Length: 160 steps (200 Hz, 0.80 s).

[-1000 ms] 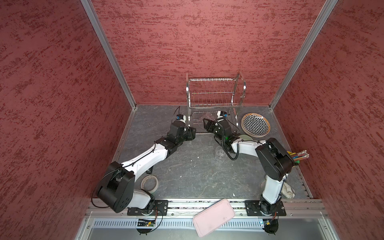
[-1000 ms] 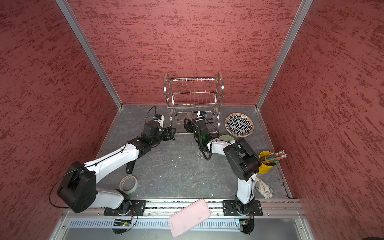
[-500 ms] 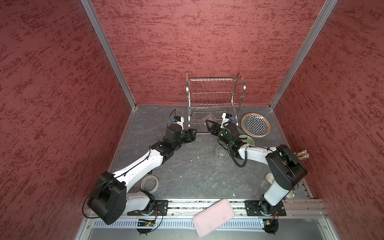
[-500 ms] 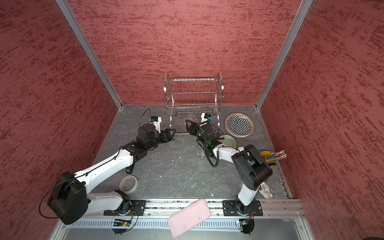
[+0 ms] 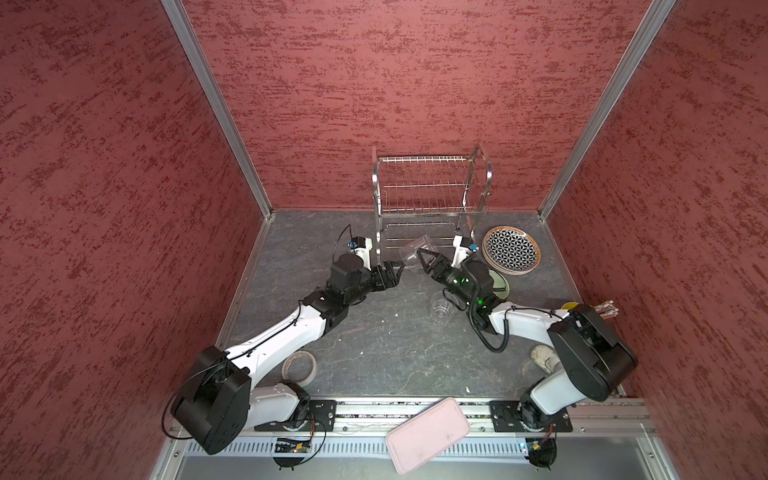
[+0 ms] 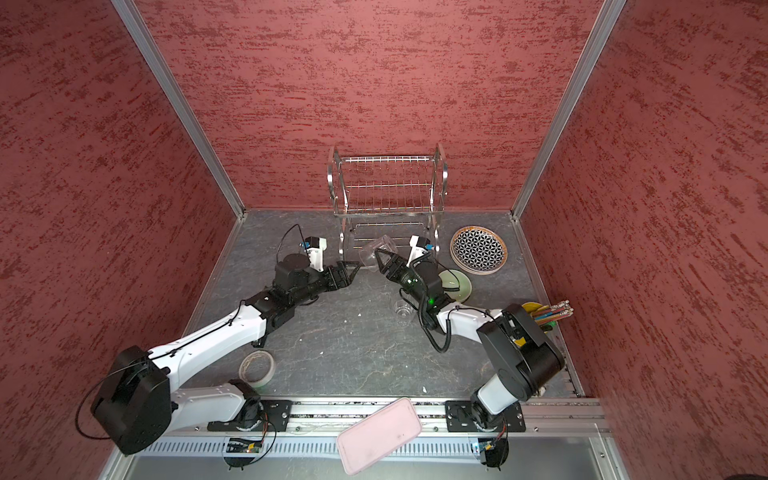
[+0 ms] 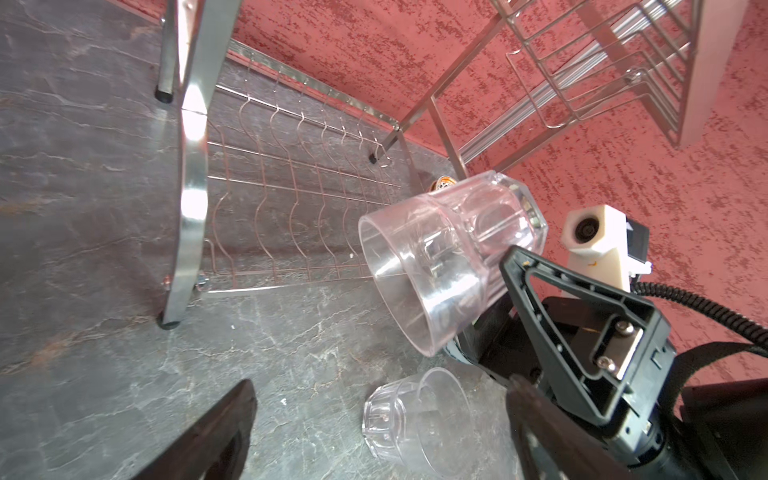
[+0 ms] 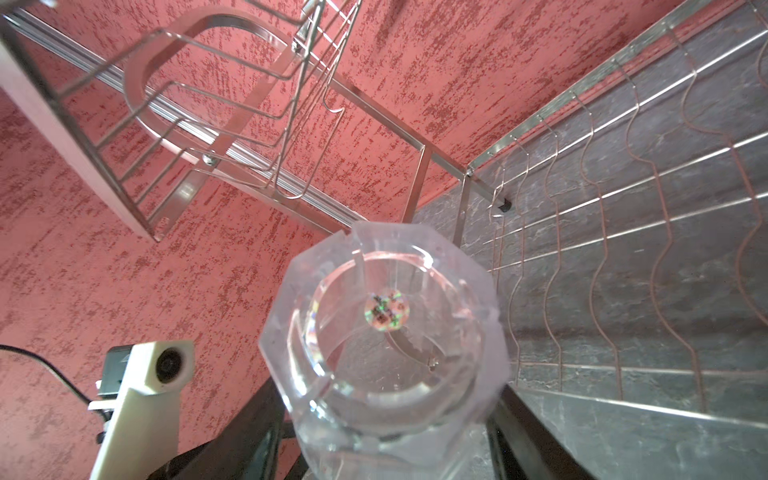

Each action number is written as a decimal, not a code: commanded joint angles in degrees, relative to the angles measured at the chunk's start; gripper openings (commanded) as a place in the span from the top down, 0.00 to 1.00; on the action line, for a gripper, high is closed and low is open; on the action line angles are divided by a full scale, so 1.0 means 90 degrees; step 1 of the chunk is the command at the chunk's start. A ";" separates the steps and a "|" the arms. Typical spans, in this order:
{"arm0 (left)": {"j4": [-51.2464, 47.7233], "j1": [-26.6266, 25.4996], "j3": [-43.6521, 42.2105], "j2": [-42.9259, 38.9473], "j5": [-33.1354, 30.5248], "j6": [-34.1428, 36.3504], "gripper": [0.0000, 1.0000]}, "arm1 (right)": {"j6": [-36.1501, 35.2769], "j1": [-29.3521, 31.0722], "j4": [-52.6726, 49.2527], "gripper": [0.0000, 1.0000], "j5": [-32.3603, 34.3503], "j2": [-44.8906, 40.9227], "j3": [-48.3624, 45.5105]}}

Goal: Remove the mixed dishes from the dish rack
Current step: 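Lift the clear cup from the rack with the right gripper while the left approaches, then close the left gripper on the clear cup held by the right gripper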

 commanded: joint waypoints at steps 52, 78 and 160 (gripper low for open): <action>0.1267 0.0120 0.0252 0.0569 0.0894 -0.0738 0.06 | 0.0368 -0.0036 0.0681 0.63 -0.0215 -0.0437 -0.0280; 0.1674 0.0196 0.0334 0.0796 0.1192 -0.0972 0.23 | 0.0371 -0.0041 0.0685 0.63 -0.0249 -0.0488 -0.0268; 0.3554 0.0336 0.0312 0.1413 0.2093 -0.2017 0.44 | 0.1062 -0.0036 0.1524 0.63 -0.0590 -0.0227 -0.0258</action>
